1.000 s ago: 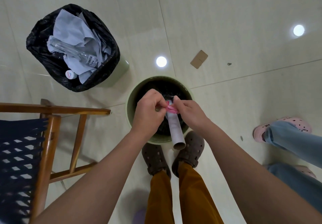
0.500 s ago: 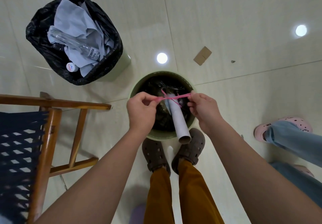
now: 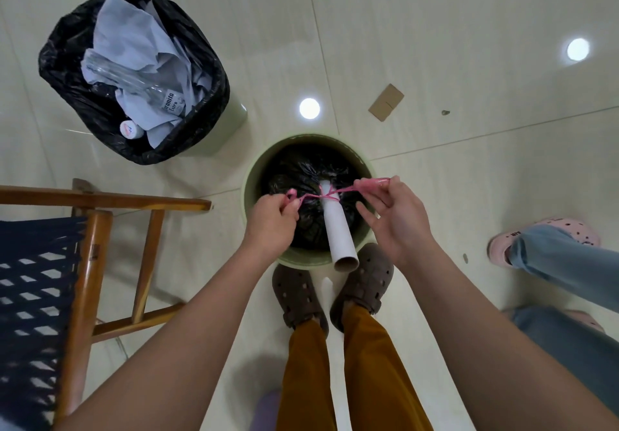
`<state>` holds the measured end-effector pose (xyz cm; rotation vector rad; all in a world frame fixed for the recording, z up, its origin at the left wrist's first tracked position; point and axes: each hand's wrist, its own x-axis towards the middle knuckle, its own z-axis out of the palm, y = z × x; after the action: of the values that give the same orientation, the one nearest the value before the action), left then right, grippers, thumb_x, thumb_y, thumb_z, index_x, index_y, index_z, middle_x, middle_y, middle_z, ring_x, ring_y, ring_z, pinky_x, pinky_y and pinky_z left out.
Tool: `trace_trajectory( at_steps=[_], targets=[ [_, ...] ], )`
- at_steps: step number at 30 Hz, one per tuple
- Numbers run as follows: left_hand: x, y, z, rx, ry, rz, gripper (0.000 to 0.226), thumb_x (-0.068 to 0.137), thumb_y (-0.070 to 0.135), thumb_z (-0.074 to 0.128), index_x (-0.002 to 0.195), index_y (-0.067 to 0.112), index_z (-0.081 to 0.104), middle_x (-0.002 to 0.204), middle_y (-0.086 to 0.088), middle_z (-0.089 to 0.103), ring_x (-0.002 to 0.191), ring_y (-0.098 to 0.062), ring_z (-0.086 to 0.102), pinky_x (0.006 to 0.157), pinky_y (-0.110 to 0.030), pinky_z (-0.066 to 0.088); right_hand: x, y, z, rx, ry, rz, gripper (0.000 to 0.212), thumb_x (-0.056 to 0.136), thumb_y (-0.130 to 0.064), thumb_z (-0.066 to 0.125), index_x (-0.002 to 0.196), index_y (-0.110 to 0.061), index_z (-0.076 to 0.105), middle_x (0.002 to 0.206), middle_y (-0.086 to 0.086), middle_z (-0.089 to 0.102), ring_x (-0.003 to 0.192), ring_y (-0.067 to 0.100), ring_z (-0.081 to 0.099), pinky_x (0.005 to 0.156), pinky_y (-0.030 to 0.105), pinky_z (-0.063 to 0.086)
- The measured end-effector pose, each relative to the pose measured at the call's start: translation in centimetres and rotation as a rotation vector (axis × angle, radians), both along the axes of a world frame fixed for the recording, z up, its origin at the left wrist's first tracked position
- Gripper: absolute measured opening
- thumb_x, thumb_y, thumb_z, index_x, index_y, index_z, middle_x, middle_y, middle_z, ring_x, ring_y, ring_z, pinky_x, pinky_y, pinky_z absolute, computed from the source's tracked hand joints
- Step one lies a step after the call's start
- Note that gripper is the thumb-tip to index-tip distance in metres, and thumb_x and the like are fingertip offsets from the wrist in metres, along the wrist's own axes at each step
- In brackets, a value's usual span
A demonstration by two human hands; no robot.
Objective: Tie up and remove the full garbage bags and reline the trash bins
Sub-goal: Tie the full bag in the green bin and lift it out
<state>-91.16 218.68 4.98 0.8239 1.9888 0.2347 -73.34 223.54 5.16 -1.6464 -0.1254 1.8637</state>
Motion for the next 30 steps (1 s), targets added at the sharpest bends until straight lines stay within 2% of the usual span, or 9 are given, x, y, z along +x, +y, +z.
trace_trajectory(
  at_steps=[4, 7, 10, 16, 19, 22, 25, 28, 30],
  targets=[
    [1.4, 1.9, 1.7, 0.182, -0.342, 0.279, 0.030, 0.102, 0.025, 0.043, 0.089, 0.010, 0.066, 0.084, -0.002, 0.062, 0.086, -0.009, 0.060, 0.079, -0.008, 0.044, -1.0, 0.5, 0.6, 0.057, 0.079, -0.052, 0.034, 0.106, -0.021, 0.035, 0.079, -0.008, 0.051, 0.068, 0.003, 0.064, 0.079, 0.021, 0.071, 0.088, 0.037, 0.055],
    [2.5, 2.8, 1.5, 0.191, -0.644, 0.434, 0.035, 0.103, 0.019, 0.041, 0.073, 0.010, 0.056, 0.071, -0.003, 0.068, 0.084, -0.018, 0.067, 0.094, -0.029, 0.052, -1.6, 0.8, 0.5, 0.036, 0.054, -0.031, 0.033, 0.105, -0.017, 0.038, 0.074, -0.010, 0.047, 0.061, 0.002, 0.046, 0.049, 0.012, 0.042, 0.064, 0.027, 0.052],
    [2.2, 3.1, 0.4, 0.181, -0.544, 0.314, 0.037, 0.101, 0.016, 0.045, 0.065, 0.011, 0.050, 0.056, 0.002, 0.053, 0.056, -0.013, 0.053, 0.078, -0.039, 0.052, -1.4, 0.9, 0.1, 0.015, -0.096, 0.048, 0.034, 0.104, -0.015, 0.037, 0.072, -0.011, 0.045, 0.060, 0.001, 0.040, 0.046, 0.010, 0.031, 0.055, 0.023, 0.041],
    [0.9, 3.5, -1.4, 0.085, -0.419, 0.311, 0.038, 0.100, 0.015, 0.047, 0.063, 0.011, 0.050, 0.050, 0.006, 0.048, 0.045, -0.006, 0.047, 0.063, -0.029, 0.057, -0.5, 1.4, -1.6, -0.160, -0.189, -0.138, 0.032, 0.101, -0.004, 0.032, 0.071, -0.012, 0.042, 0.060, 0.003, 0.037, 0.041, 0.011, 0.030, 0.054, 0.024, 0.039],
    [1.0, 3.1, -1.9, 0.068, -0.334, 0.273, 0.038, 0.100, 0.017, 0.048, 0.062, 0.011, 0.052, 0.052, 0.004, 0.050, 0.046, -0.005, 0.048, 0.066, -0.032, 0.057, -0.6, 0.9, -1.9, -0.154, -0.307, -0.054, 0.033, 0.101, -0.010, 0.037, 0.069, -0.012, 0.043, 0.059, 0.003, 0.039, 0.042, 0.011, 0.033, 0.053, 0.025, 0.041],
    [1.2, 2.5, -1.9, 0.102, -0.273, 0.066, 0.029, 0.094, 0.020, 0.059, 0.068, 0.007, 0.062, 0.058, 0.001, 0.059, 0.052, -0.004, 0.053, 0.060, -0.021, 0.049, -0.2, 0.5, -1.3, -0.023, -0.391, 0.174, 0.035, 0.103, -0.018, 0.042, 0.069, -0.011, 0.048, 0.059, 0.002, 0.045, 0.048, 0.012, 0.040, 0.056, 0.026, 0.045],
    [1.3, 2.0, -1.3, 0.074, -0.361, -0.102, 0.007, 0.078, 0.022, 0.079, 0.083, 0.019, 0.074, 0.073, 0.006, 0.069, 0.062, 0.003, 0.058, 0.062, -0.012, 0.047, -0.3, 1.0, 0.2, 0.120, -0.347, 0.289, 0.033, 0.102, -0.021, 0.045, 0.073, -0.009, 0.052, 0.059, 0.000, 0.050, 0.049, 0.010, 0.047, 0.055, 0.023, 0.050],
    [1.6, 1.8, -1.6, 0.109, -0.290, -0.334, 0.022, 0.078, 0.020, 0.079, 0.100, 0.021, 0.075, 0.078, 0.010, 0.061, 0.069, 0.002, 0.056, 0.064, -0.013, 0.045, -1.0, 1.5, 1.8, 0.216, -0.293, 0.345, 0.030, 0.102, -0.020, 0.045, 0.076, -0.007, 0.054, 0.059, -0.001, 0.054, 0.054, 0.011, 0.055, 0.060, 0.026, 0.055],
    [2.1, 2.1, -1.3, 0.188, -0.224, -0.416, 0.018, 0.083, 0.017, 0.074, 0.101, 0.017, 0.076, 0.074, 0.010, 0.055, 0.068, 0.000, 0.052, 0.063, -0.011, 0.040, -1.9, 1.8, 2.4, 0.256, -0.277, 0.401, 0.030, 0.102, -0.021, 0.046, 0.077, -0.008, 0.057, 0.062, 0.001, 0.058, 0.060, 0.016, 0.059, 0.066, 0.038, 0.060]
  ],
)
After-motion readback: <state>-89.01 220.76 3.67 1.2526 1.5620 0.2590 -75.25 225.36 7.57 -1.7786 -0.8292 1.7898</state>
